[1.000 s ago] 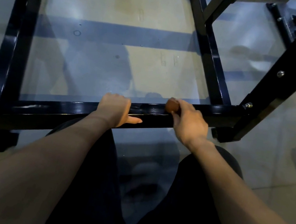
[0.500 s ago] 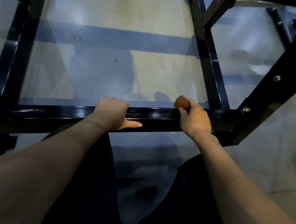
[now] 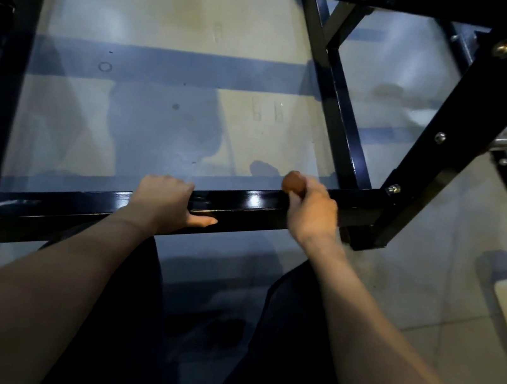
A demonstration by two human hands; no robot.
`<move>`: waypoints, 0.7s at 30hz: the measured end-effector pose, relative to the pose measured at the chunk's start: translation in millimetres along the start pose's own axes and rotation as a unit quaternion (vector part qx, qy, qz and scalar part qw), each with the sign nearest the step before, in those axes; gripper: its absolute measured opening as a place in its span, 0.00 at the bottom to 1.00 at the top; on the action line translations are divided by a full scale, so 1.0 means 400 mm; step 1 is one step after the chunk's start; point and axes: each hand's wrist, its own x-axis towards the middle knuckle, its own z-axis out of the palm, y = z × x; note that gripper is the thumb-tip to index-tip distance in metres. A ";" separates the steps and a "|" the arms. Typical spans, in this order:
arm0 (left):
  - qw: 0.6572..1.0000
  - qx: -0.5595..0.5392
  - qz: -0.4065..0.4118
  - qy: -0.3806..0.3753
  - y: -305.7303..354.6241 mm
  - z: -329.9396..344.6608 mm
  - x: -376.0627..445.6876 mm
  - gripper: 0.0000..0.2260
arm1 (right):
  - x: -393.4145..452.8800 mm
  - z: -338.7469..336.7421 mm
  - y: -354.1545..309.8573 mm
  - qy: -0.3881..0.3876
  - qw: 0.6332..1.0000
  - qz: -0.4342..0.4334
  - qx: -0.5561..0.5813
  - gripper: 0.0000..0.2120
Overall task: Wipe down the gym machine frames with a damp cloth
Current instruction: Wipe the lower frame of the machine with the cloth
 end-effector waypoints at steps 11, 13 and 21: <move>1.000 0.009 0.000 0.010 0.004 -0.003 0.001 0.32 | 0.038 -0.038 0.061 -0.019 1.000 -0.007 -0.012 0.18; 1.000 0.006 -0.002 0.011 0.004 -0.001 -0.001 0.32 | -0.007 -0.010 0.015 -0.046 0.993 -0.102 -0.039 0.21; 1.000 0.000 -0.006 -0.008 0.006 -0.006 0.001 0.31 | 0.031 -0.073 0.142 -0.023 0.997 -0.067 -0.044 0.23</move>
